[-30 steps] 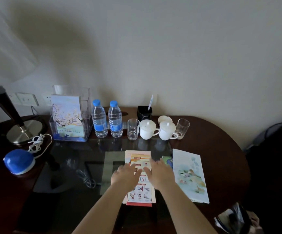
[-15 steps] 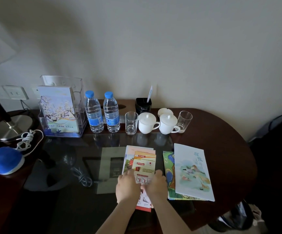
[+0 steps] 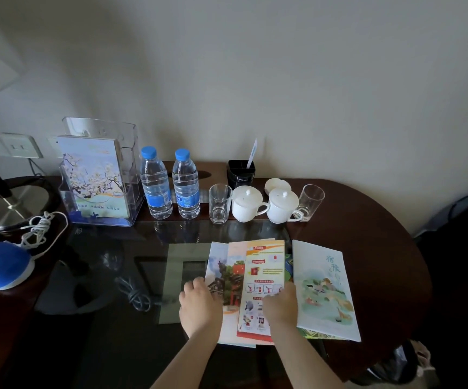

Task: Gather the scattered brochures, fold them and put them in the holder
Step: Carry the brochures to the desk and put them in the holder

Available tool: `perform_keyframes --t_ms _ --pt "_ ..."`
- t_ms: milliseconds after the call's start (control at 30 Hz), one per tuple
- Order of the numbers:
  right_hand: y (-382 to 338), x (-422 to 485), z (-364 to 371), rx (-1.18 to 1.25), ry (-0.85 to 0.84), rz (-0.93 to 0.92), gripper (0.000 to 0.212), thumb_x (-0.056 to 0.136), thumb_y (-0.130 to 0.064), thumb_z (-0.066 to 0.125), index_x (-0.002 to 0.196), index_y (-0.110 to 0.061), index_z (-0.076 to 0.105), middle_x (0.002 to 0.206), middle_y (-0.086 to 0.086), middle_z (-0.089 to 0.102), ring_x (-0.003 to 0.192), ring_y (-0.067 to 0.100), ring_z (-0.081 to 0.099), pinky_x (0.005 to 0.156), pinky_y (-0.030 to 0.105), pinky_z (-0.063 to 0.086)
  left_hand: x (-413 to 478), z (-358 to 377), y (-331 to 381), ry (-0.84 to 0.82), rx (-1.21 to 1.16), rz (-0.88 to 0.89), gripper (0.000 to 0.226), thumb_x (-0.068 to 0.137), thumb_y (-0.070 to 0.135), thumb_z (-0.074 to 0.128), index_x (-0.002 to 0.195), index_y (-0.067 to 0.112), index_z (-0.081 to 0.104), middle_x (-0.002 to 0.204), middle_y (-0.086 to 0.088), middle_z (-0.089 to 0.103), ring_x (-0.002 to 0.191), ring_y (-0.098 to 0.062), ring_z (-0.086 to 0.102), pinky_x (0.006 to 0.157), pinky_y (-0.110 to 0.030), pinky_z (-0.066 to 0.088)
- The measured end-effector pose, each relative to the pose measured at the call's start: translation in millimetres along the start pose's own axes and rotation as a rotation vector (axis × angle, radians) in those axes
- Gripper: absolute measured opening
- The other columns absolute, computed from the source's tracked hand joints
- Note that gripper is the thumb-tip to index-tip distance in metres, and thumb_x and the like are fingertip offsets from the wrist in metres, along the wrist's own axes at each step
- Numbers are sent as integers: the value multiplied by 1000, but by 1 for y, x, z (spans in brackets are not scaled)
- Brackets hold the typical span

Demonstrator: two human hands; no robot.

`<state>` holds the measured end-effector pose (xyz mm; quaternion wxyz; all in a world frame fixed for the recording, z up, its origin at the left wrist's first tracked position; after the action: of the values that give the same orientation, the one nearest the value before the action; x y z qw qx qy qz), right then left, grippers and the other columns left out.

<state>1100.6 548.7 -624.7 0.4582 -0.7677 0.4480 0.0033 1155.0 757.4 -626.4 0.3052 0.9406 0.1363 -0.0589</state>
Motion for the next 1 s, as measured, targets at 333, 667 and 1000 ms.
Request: perform_keyframes --t_ms 333,667,1000 --pt "-3 -5 22 -339 -119 -104 24 90 -6 59 111 -8 47 117 9 60 100 23 65 73 28 59 3 23 3 -199 -120 -215 33 87 28 62 114 13 48 114 -9 56 105 -26 56 90 -38 52" --pt "16 10 31 -52 -198 33 28 86 9 49 111 -4 53 110 11 67 81 16 64 55 23 49 24 13 -34 -248 -486 -253 21 89 23 63 105 13 56 86 0 65 77 -16 65 57 -25 51" --pt "5 6 39 -119 -204 -63 31 89 7 47 112 -13 48 114 3 64 83 12 67 43 11 41 45 -85 -96 27 -55 -179 8 86 11 54 89 15 59 85 -5 63 71 -17 57 62 -29 44"
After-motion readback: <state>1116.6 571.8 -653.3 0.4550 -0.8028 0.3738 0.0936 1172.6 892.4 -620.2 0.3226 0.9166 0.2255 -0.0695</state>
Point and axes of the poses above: each hand's wrist, its own x-axis towards the middle knuckle, its own z-axis out of the palm, y = z × x, the point moved 8 cm from there along x, towards the middle knuckle
